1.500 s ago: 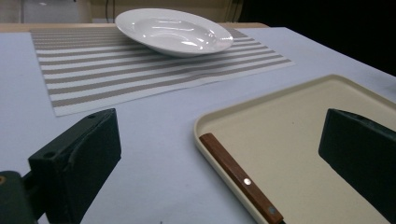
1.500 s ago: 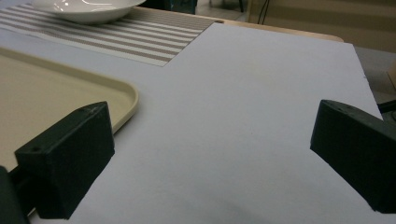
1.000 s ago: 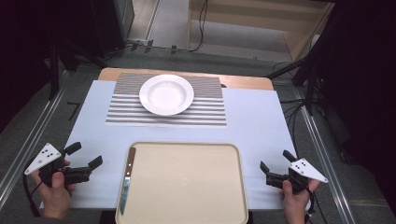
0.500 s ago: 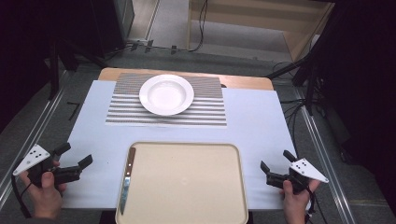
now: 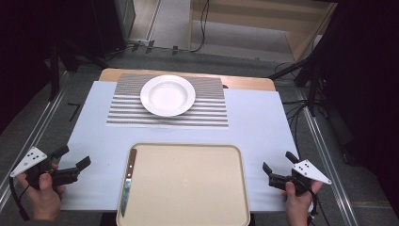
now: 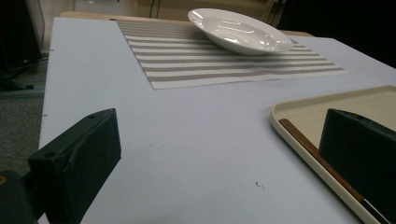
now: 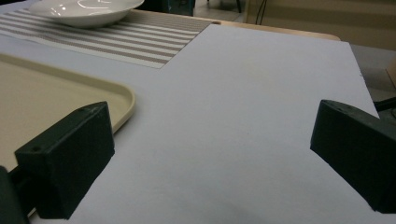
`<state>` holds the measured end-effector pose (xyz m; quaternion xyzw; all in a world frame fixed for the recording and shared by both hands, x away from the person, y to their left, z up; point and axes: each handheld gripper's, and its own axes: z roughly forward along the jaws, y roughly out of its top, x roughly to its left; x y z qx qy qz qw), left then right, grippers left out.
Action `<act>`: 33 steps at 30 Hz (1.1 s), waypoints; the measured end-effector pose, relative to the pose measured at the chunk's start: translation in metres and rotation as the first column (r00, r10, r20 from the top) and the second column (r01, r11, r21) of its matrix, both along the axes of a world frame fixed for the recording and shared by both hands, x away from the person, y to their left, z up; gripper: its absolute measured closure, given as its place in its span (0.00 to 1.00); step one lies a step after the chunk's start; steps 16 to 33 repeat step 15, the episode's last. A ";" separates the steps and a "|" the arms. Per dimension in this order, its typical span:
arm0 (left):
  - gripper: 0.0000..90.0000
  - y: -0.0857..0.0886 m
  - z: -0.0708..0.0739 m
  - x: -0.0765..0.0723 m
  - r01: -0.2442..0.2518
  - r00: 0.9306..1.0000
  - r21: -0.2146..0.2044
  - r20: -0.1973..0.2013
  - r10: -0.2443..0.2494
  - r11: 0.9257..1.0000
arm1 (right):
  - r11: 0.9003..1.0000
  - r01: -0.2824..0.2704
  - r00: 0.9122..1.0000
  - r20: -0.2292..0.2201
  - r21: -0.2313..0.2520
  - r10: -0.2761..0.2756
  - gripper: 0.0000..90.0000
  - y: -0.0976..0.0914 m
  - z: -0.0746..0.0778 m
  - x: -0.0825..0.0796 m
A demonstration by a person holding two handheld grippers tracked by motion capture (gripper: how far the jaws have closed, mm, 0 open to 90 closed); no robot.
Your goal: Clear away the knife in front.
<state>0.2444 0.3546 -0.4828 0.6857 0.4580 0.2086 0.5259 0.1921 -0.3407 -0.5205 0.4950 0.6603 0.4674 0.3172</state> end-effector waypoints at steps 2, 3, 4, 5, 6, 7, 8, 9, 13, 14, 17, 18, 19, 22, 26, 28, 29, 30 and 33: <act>0.00 -0.001 -0.002 0.000 0.004 1.000 -0.002 -0.001 -0.004 1.000 | 1.000 0.000 1.000 0.000 0.000 0.000 0.00 0.000 0.000 0.000; 0.00 -0.001 -0.003 0.000 0.007 1.000 -0.001 0.002 -0.007 1.000 | 1.000 0.000 1.000 0.000 -0.001 0.000 0.00 0.000 0.000 0.000; 0.00 -0.002 -0.005 0.000 0.009 1.000 -0.005 -0.003 -0.009 1.000 | 1.000 -0.001 1.000 0.000 -0.001 0.001 0.00 0.000 0.000 0.000; 0.00 -0.002 -0.005 0.000 0.011 1.000 -0.002 -0.001 -0.011 1.000 | 1.000 -0.001 1.000 0.000 0.000 0.001 0.00 0.000 0.000 0.000; 0.00 -0.003 -0.006 0.000 0.013 1.000 0.000 0.000 -0.013 1.000 | 1.000 -0.001 1.000 0.000 0.000 0.001 0.00 0.000 0.000 0.000; 0.00 -0.003 -0.006 0.000 0.018 1.000 -0.005 0.004 -0.018 1.000 | 1.000 -0.001 1.000 0.000 -0.001 0.001 0.00 0.000 0.000 0.000; 0.00 -0.003 -0.006 0.000 0.021 1.000 -0.008 0.005 -0.021 1.000 | 1.000 -0.001 1.000 0.000 -0.002 0.001 0.00 0.000 0.000 0.000; 0.00 -0.003 -0.006 -0.001 0.020 1.000 -0.010 0.004 -0.020 1.000 | 1.000 -0.002 1.000 0.001 -0.002 0.002 0.00 0.000 0.000 0.000; 0.00 -0.003 -0.006 -0.001 0.016 1.000 -0.020 0.008 -0.016 1.000 | 1.000 -0.001 1.000 0.001 -0.003 0.001 0.00 0.000 0.000 0.000; 0.00 -0.003 -0.006 -0.001 0.016 1.000 -0.022 0.009 -0.016 1.000 | 1.000 -0.001 1.000 0.001 -0.002 0.001 0.00 0.000 0.000 0.000; 0.00 -0.003 -0.006 -0.001 0.015 1.000 -0.021 0.009 -0.015 1.000 | 1.000 -0.002 1.000 0.002 -0.001 0.002 0.00 0.000 0.000 0.000; 0.00 -0.003 -0.006 -0.001 0.015 1.000 -0.021 0.009 -0.015 1.000 | 1.000 -0.002 1.000 0.002 -0.001 0.002 0.00 0.000 0.000 0.000; 0.00 -0.003 -0.006 -0.001 0.015 1.000 -0.021 0.009 -0.015 1.000 | 1.000 -0.002 1.000 0.002 -0.001 0.002 0.00 0.000 0.000 0.000; 0.00 -0.003 -0.006 -0.001 0.015 1.000 -0.021 0.009 -0.015 1.000 | 1.000 -0.002 1.000 0.002 -0.001 0.002 0.00 0.000 0.000 0.000; 0.00 -0.003 -0.006 -0.001 0.015 1.000 -0.021 0.009 -0.015 1.000 | 1.000 -0.002 1.000 0.002 -0.001 0.002 0.00 0.000 0.000 0.000; 0.00 -0.003 -0.006 -0.001 0.015 1.000 -0.021 0.009 -0.015 1.000 | 1.000 -0.002 1.000 0.002 -0.001 0.002 0.00 0.000 0.000 0.000; 0.00 -0.003 -0.006 -0.001 0.015 1.000 -0.021 0.009 -0.015 1.000 | 1.000 -0.002 1.000 0.002 -0.001 0.002 0.00 0.000 0.000 0.000; 0.00 -0.003 -0.006 -0.001 0.015 1.000 -0.021 0.009 -0.015 1.000 | 1.000 -0.002 1.000 0.002 -0.001 0.002 0.00 0.000 0.000 0.000; 0.00 -0.003 -0.006 -0.001 0.015 1.000 -0.021 0.009 -0.015 1.000 | 1.000 -0.002 1.000 0.002 -0.001 0.002 0.00 0.000 0.000 0.000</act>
